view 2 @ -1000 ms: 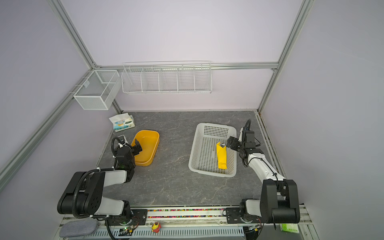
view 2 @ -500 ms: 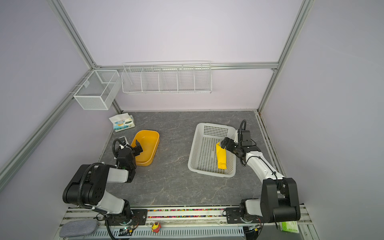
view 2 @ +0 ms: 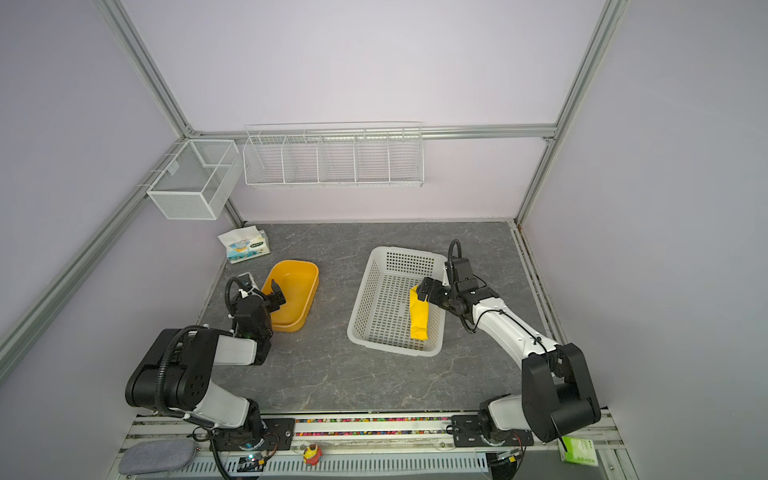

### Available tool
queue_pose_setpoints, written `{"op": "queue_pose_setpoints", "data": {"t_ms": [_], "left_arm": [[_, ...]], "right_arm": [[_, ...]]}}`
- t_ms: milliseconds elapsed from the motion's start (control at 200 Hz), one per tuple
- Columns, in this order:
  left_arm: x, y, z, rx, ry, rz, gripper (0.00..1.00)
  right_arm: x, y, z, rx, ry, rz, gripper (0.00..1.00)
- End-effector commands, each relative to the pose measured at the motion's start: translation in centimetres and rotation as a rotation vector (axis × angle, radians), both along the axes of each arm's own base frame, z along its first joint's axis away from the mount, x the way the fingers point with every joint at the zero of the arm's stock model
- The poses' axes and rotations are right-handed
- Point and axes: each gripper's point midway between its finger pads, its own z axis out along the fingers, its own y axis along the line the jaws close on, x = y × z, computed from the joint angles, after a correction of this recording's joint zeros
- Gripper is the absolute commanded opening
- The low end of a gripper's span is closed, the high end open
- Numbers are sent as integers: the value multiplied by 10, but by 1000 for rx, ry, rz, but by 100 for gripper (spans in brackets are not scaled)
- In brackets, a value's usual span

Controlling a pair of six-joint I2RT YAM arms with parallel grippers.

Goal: Place the utensils on the paper napkin and roll it up

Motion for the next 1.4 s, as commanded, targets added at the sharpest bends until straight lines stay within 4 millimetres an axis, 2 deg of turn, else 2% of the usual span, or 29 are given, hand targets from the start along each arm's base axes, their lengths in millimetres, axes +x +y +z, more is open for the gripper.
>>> {"op": "queue_pose_setpoints", "data": {"t_ms": [0, 110, 175, 190, 255, 305, 455, 510, 575, 680, 765, 855, 950, 985, 1035, 1120, 1125, 1140, 1155, 1395], "left_arm": [[5, -4, 7, 15, -22, -33, 99], [10, -20, 6, 31, -4, -133, 99], [12, -23, 5, 35, 6, -151, 99], [12, -22, 5, 33, 8, -148, 99], [14, -15, 5, 29, 18, -106, 99], [15, -5, 4, 19, 32, -35, 99], [15, 0, 4, 15, 35, -4, 99], [16, 0, 4, 14, 34, -5, 99], [16, 0, 4, 14, 35, -5, 99], [16, 0, 4, 14, 34, -5, 99], [15, 0, 3, 14, 35, -6, 99], [15, 0, 4, 14, 34, -5, 99], [15, 0, 4, 15, 34, -5, 99], [15, 0, 4, 14, 35, -6, 99], [15, 0, 3, 15, 35, -5, 99], [15, 0, 3, 16, 35, -4, 99], [15, 0, 4, 16, 34, -4, 99], [15, 0, 4, 16, 34, -4, 98], [15, 0, 4, 15, 35, -4, 98], [16, -5, 4, 29, 33, -32, 98]], "right_arm": [[14, -22, 33, -140, -139, -32, 94], [22, -55, 67, -359, -318, -53, 95], [26, -74, 91, -497, -434, -66, 96], [22, -80, 81, -540, -429, -59, 96], [25, -100, 83, -656, -516, -91, 97], [26, -112, 76, -703, -564, -106, 98], [32, -149, 38, -663, -573, -182, 98], [35, -149, 25, -656, -583, -161, 98], [40, -143, 17, -661, -642, -126, 98], [45, -144, 1, -672, -636, -117, 97], [46, -136, -13, -661, -657, -68, 97], [42, -146, -13, -652, -672, -132, 97], [41, -152, -25, -651, -676, -165, 98], [44, -155, -20, -667, -709, -192, 98], [44, -156, -27, -665, -655, -184, 99], [49, -164, -26, -640, -632, -213, 100], [49, -164, -26, -640, -633, -216, 100], [49, -164, -26, -639, -634, -214, 91], [49, -165, -27, -639, -629, -214, 89], [48, -165, -27, -636, -622, -212, 89]]}}
